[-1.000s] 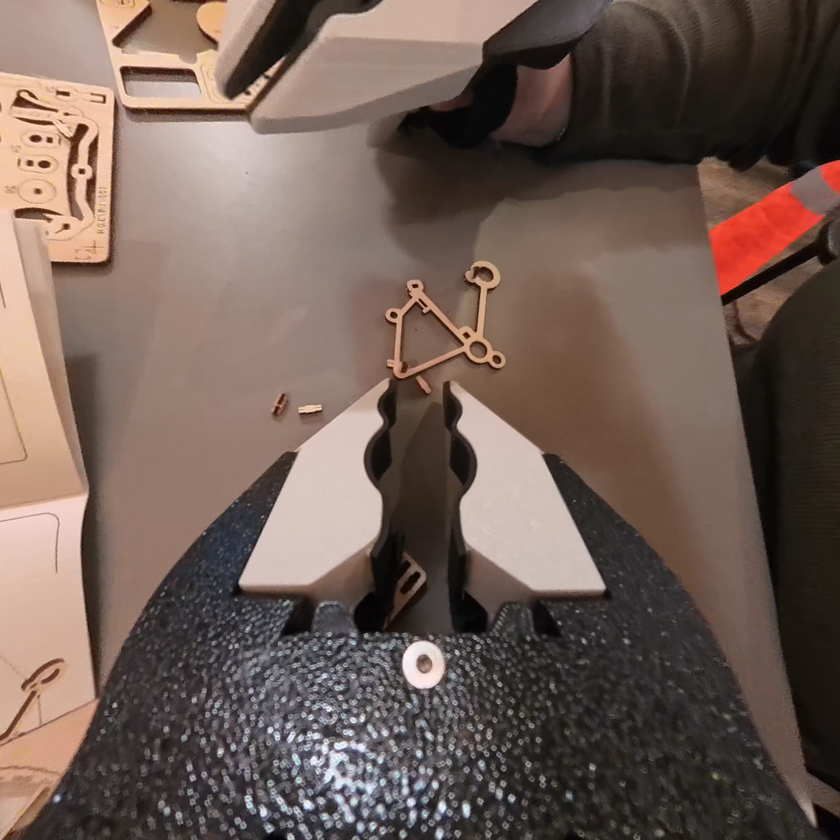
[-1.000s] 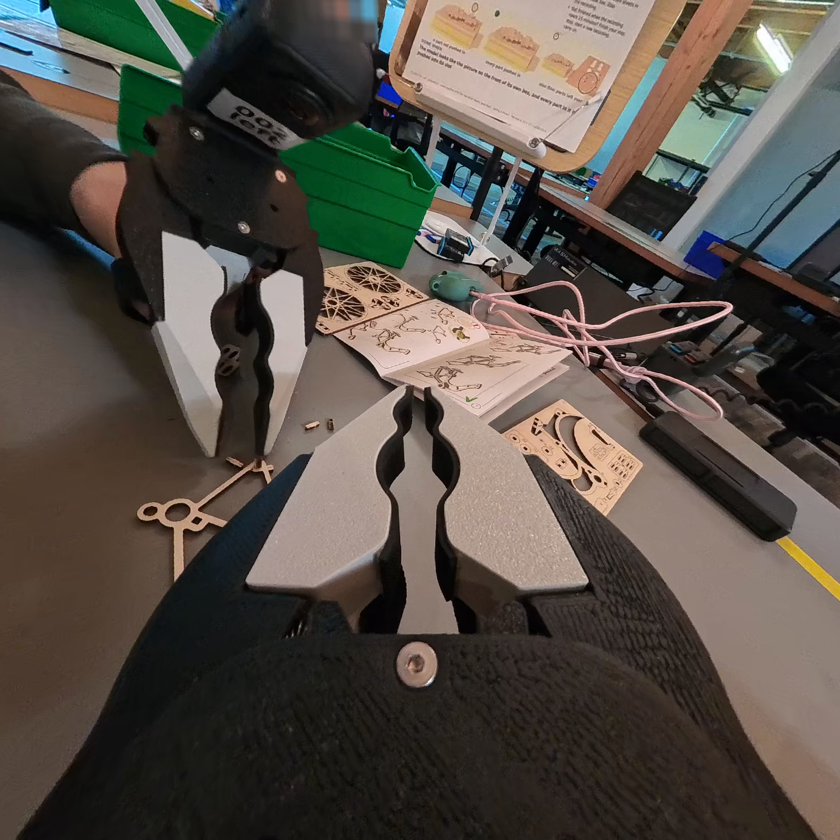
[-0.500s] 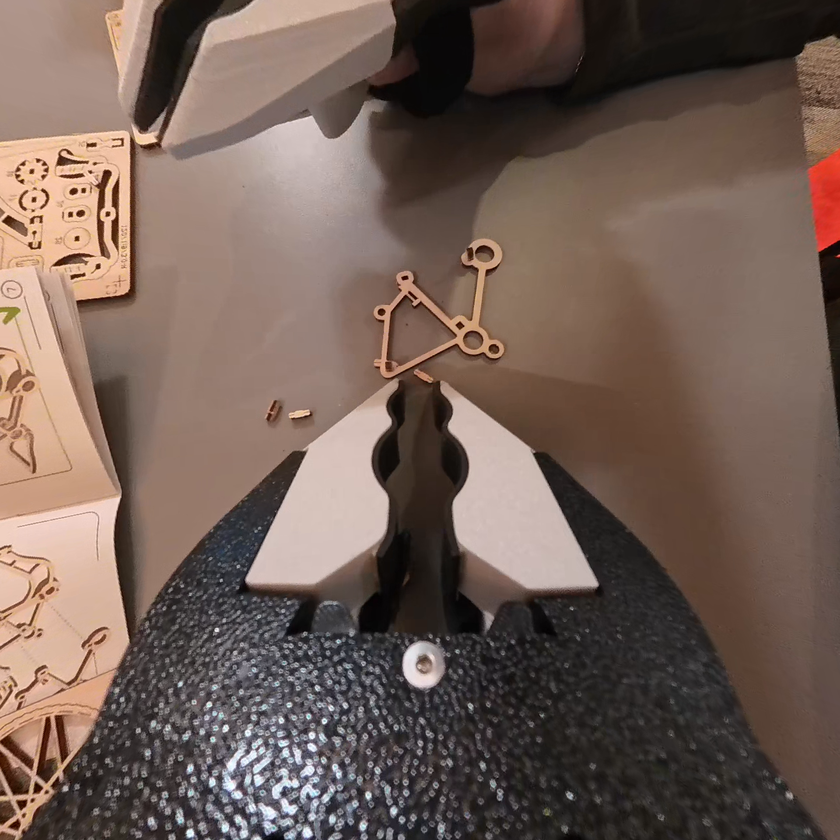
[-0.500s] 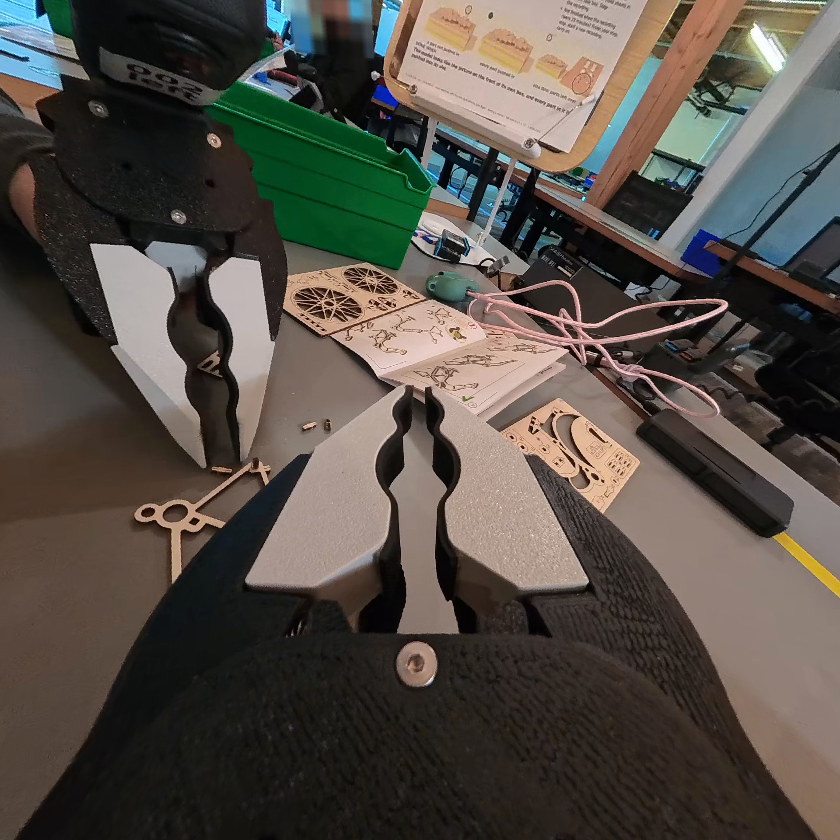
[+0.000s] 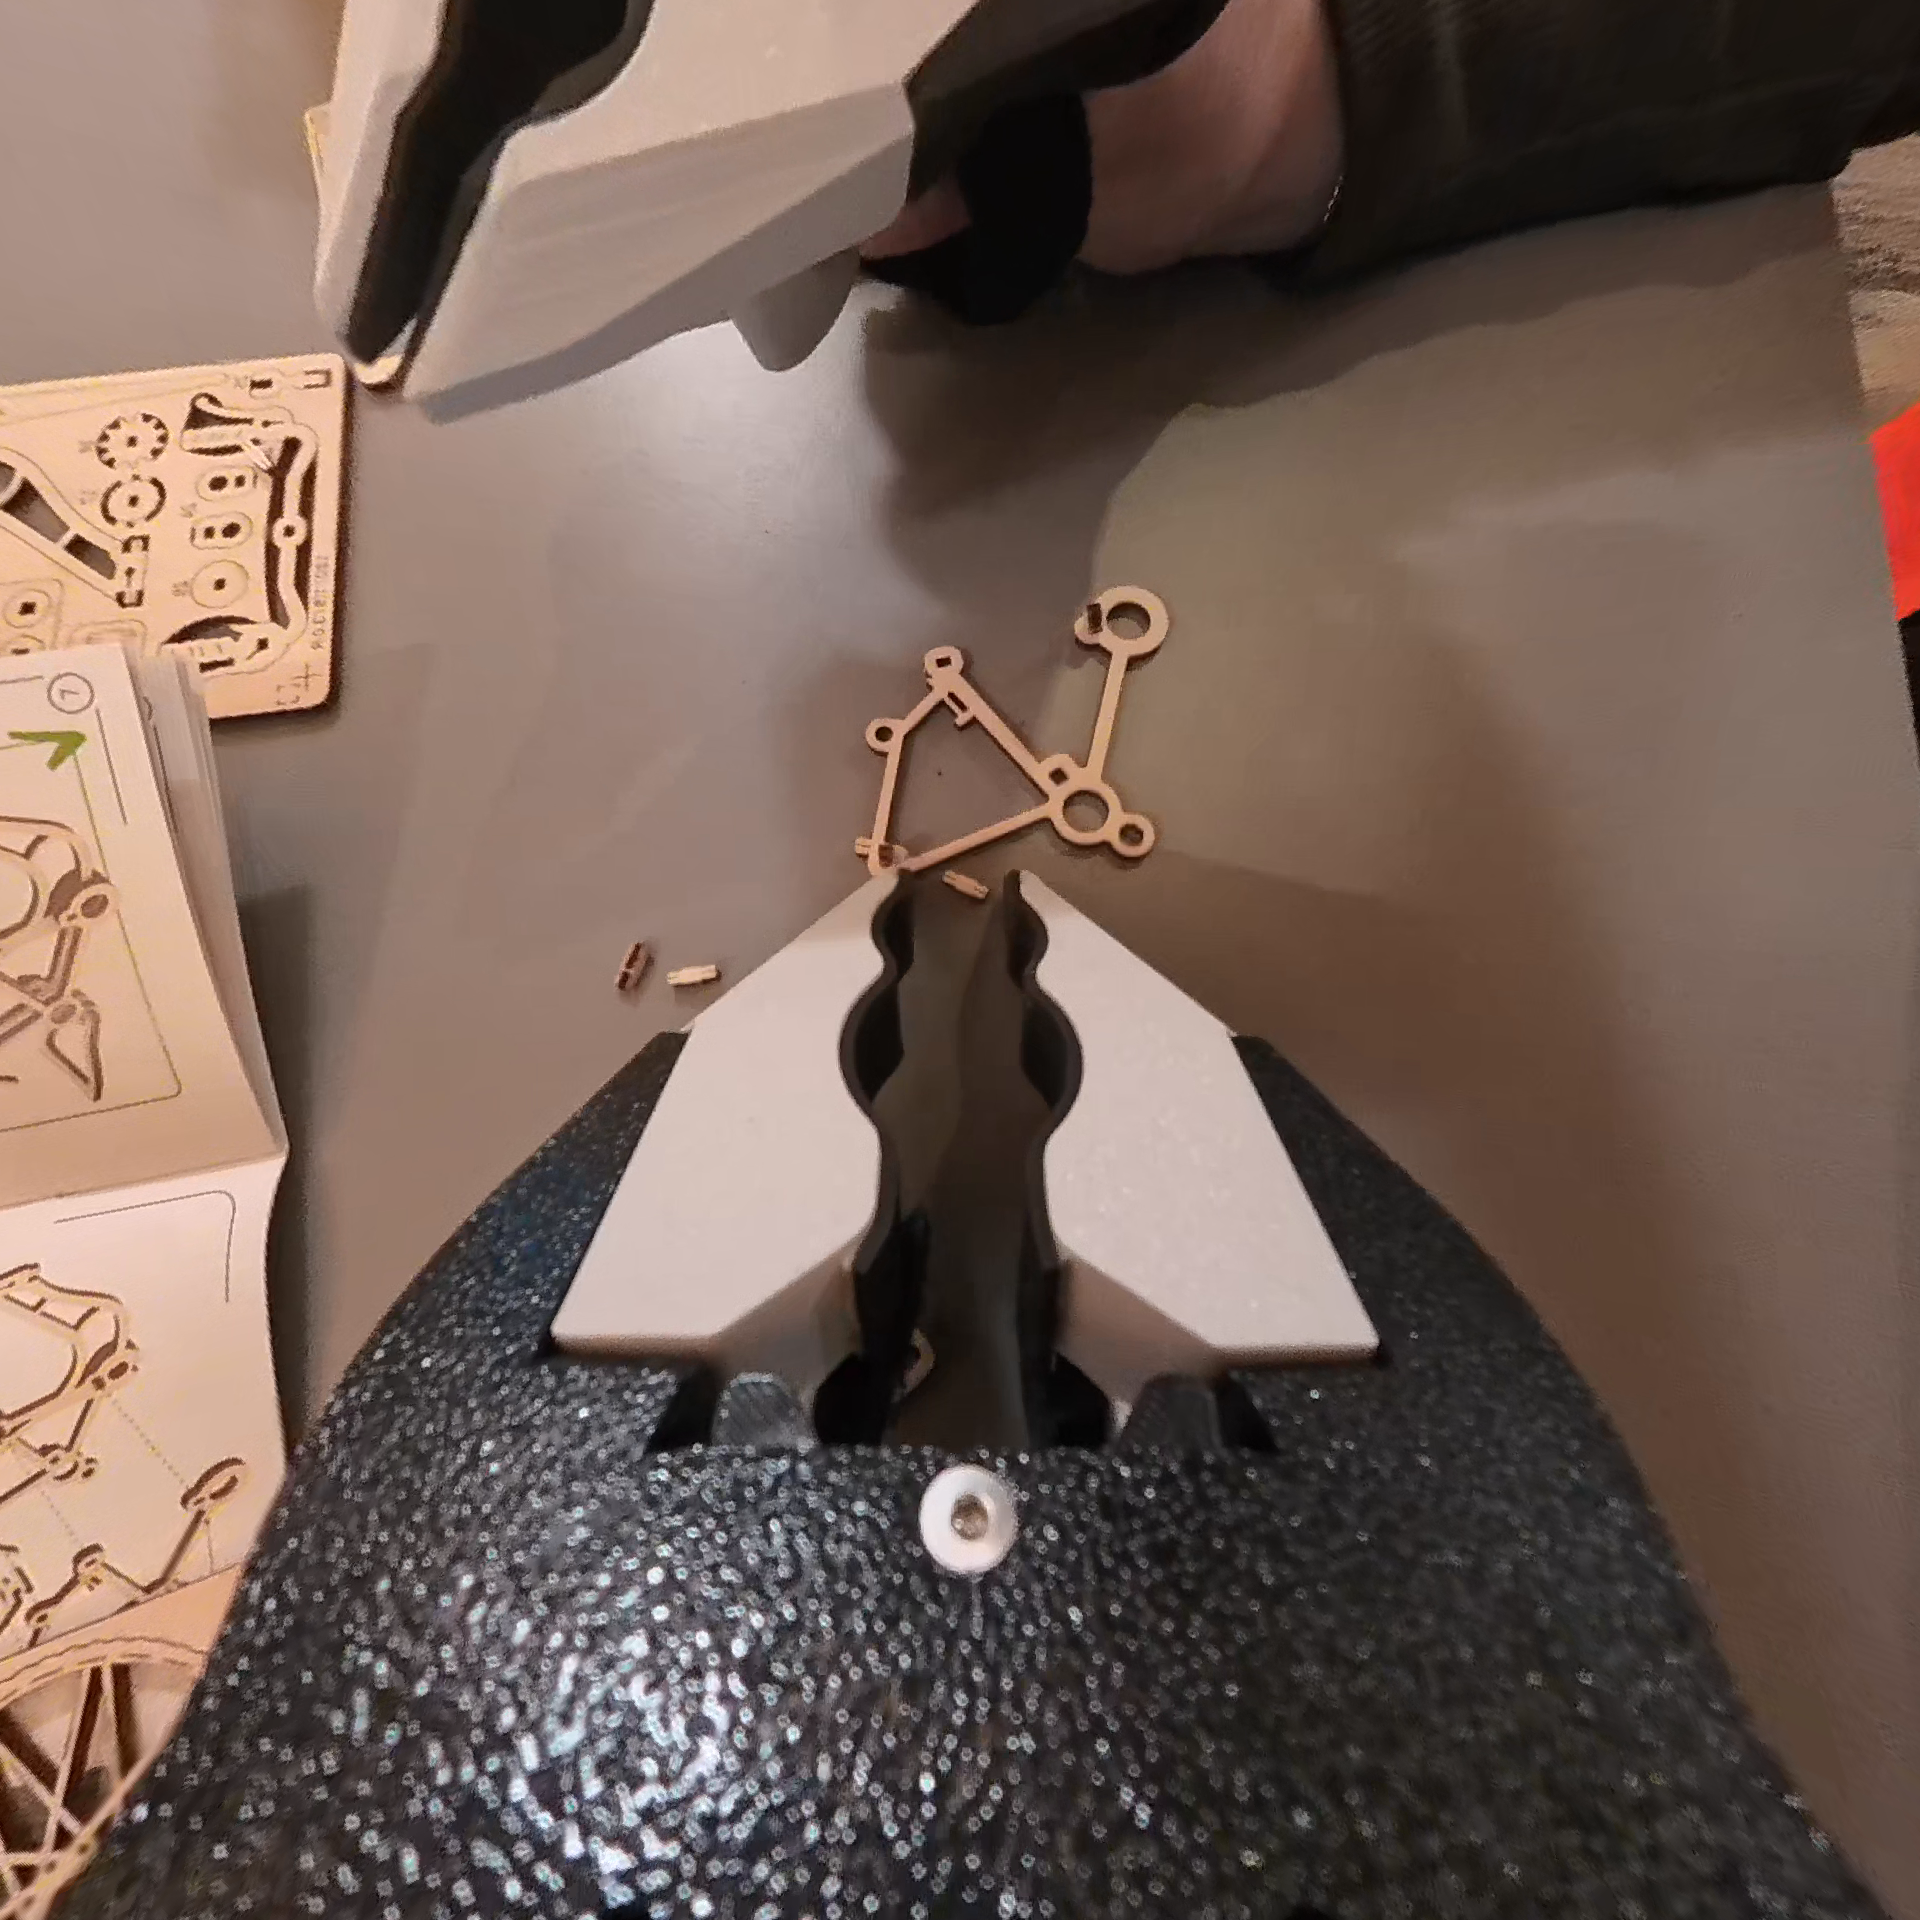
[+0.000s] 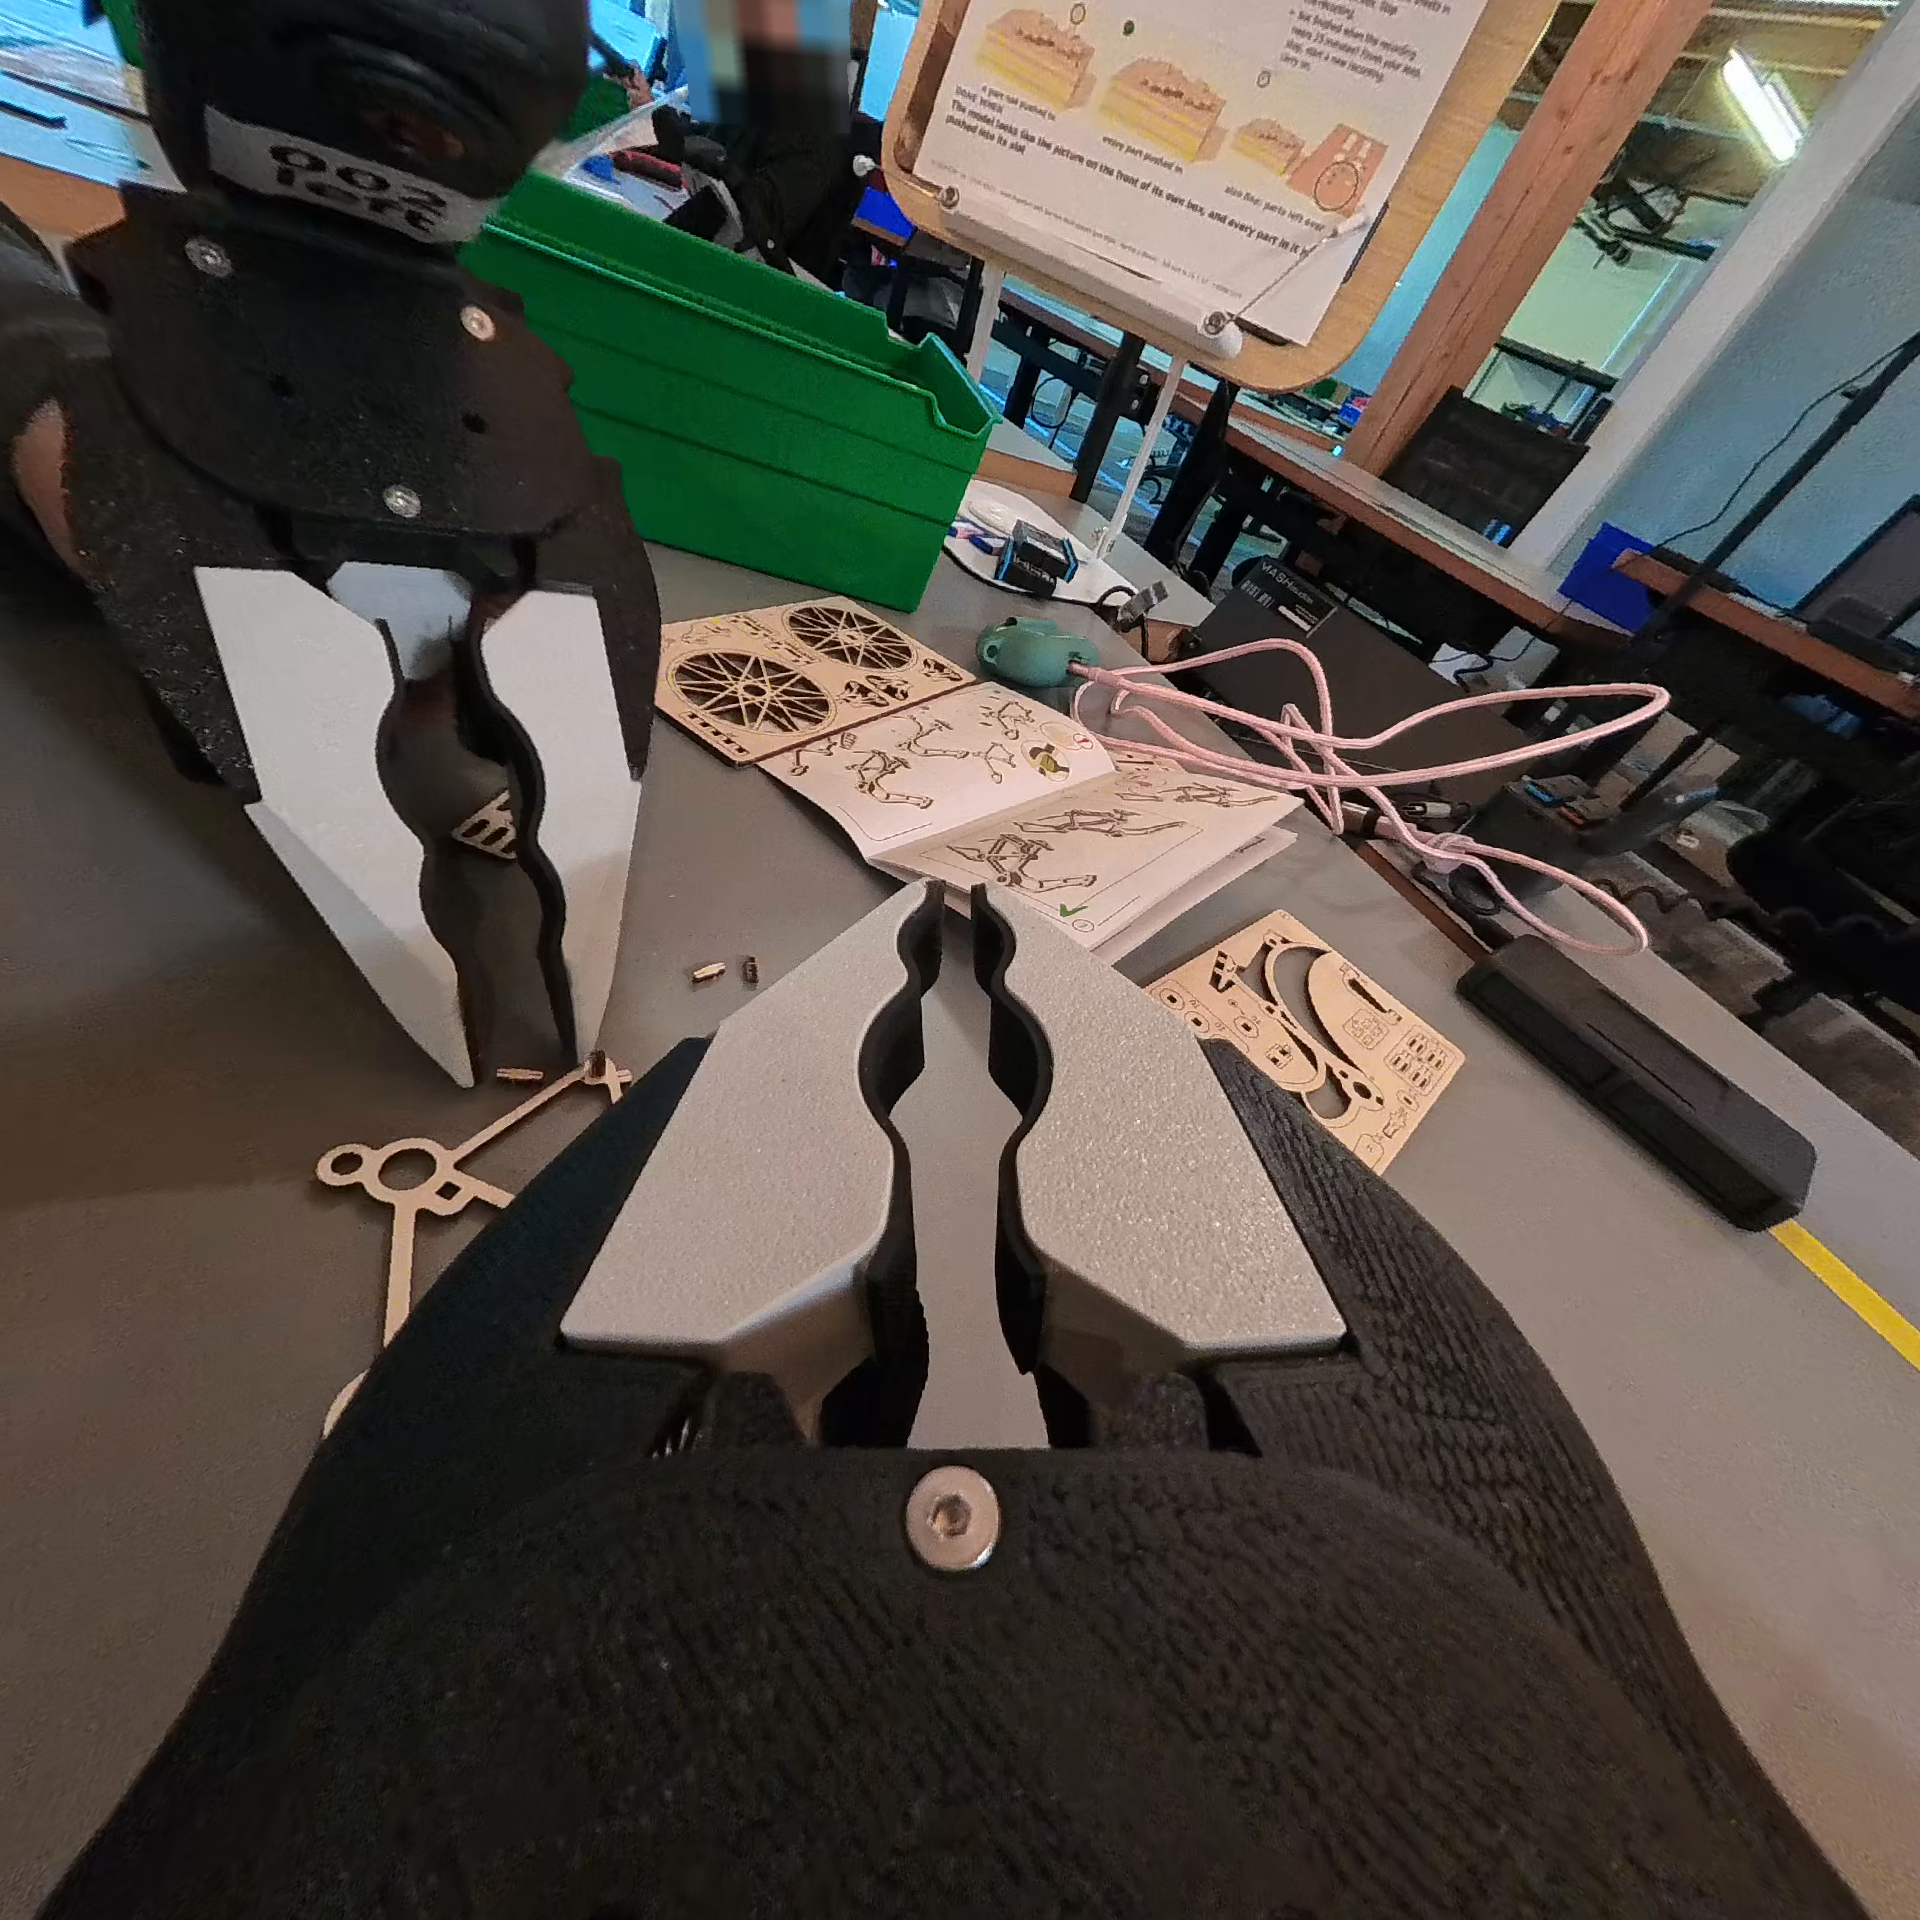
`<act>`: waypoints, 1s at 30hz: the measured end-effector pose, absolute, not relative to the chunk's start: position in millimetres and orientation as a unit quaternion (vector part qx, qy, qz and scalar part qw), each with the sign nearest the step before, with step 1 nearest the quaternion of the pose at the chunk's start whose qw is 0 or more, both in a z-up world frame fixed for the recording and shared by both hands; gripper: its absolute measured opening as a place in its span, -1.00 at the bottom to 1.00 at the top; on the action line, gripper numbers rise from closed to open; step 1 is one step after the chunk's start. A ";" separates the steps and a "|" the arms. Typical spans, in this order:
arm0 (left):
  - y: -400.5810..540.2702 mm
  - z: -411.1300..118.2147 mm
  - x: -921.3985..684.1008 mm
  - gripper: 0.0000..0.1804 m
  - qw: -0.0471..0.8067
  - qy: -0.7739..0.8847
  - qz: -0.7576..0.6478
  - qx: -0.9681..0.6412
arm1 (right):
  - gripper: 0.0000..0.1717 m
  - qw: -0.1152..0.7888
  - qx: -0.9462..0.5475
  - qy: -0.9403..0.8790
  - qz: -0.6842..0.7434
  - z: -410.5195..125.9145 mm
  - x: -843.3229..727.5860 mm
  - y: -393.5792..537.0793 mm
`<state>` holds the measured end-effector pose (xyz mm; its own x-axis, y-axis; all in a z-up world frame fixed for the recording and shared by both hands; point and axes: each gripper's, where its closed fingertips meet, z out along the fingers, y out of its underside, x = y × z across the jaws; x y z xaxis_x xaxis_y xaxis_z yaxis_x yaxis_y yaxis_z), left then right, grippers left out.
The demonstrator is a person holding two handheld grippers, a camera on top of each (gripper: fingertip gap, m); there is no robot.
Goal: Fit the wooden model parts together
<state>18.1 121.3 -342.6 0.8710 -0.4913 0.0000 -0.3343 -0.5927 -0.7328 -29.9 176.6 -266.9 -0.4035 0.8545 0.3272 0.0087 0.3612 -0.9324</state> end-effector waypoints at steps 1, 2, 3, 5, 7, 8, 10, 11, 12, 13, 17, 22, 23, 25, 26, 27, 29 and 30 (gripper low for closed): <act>121.9 -341.5 18.1 -0.84 0.390 0.233 -0.099 -0.885 | -0.96 0.448 -0.312 -0.692 0.472 -266.8 -29.9 176.7; 122.4 -340.8 17.4 -0.84 0.391 0.232 -0.097 -0.885 | -0.96 0.448 -0.312 -0.692 0.472 -266.8 -29.9 176.7; 122.5 -341.0 16.0 -0.84 0.391 0.232 -0.093 -0.886 | -0.96 0.448 -0.312 -0.692 0.472 -266.8 -29.9 176.7; 122.2 -341.7 11.8 -0.83 0.385 0.230 -0.083 -0.890 | -0.96 0.448 -0.311 -0.692 0.472 -266.8 -29.9 176.6; 121.9 -340.5 6.1 -0.85 0.379 0.229 -0.070 -0.894 | -0.96 0.448 -0.311 -0.693 0.472 -266.8 -29.8 176.5; 122.0 -339.8 3.0 -0.85 0.377 0.229 -0.062 -0.895 | -0.96 0.448 -0.311 -0.693 0.472 -266.9 -29.8 176.4; 121.8 -338.7 1.3 -0.85 0.376 0.229 -0.061 -0.896 | -0.96 0.448 -0.311 -0.693 0.472 -266.9 -29.8 176.3; 121.4 -338.5 3.6 -0.83 0.377 0.230 -0.071 -0.894 | -0.96 0.448 -0.310 -0.693 0.472 -266.9 -29.8 176.3; 120.8 -339.0 7.1 -0.82 0.377 0.232 -0.083 -0.893 | -0.96 0.448 -0.310 -0.693 0.472 -267.0 -29.8 176.2; 119.9 -340.6 10.3 -0.82 0.374 0.235 -0.093 -0.892 | -0.96 0.448 -0.310 -0.694 0.472 -267.0 -29.9 176.2; 120.1 -344.0 11.4 -0.85 0.373 0.227 -0.106 -0.893 | -0.96 0.448 -0.310 -0.694 0.471 -267.0 -29.9 176.0; 120.2 -344.2 13.6 -0.91 0.375 0.233 -0.101 -0.892 | -0.96 0.447 -0.310 -0.694 0.471 -267.2 -30.2 175.9; 120.0 -344.3 14.1 -0.93 0.375 0.236 -0.100 -0.891 | -0.96 0.447 -0.310 -0.694 0.471 -267.2 -30.3 175.8; 118.8 -344.4 15.9 -0.98 0.374 0.242 -0.102 -0.890 | -0.96 0.447 -0.310 -0.694 0.471 -267.2 -30.4 175.8; 118.5 -344.5 16.1 -0.99 0.374 0.244 -0.101 -0.889 | -0.96 0.448 -0.310 -0.694 0.471 -267.1 -30.3 175.9; 118.2 -344.5 16.2 -0.99 0.374 0.245 -0.102 -0.889 | -0.96 0.448 -0.310 -0.694 0.471 -267.0 -30.4 175.9; 117.5 -344.4 16.5 -0.99 0.374 0.249 -0.102 -0.888 | -0.96 0.448 -0.310 -0.694 0.472 -266.9 -30.4 175.9; 117.3 -344.4 16.4 -0.99 0.375 0.251 -0.100 -0.887 | -0.96 0.448 -0.310 -0.693 0.472 -266.8 -30.4 175.8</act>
<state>16.4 117.3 -344.4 0.8536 -0.5208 -0.0113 -0.3709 -0.5923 -0.7153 -30.4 175.8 -266.8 -0.4070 0.8524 0.3282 0.0075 0.3625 -0.9320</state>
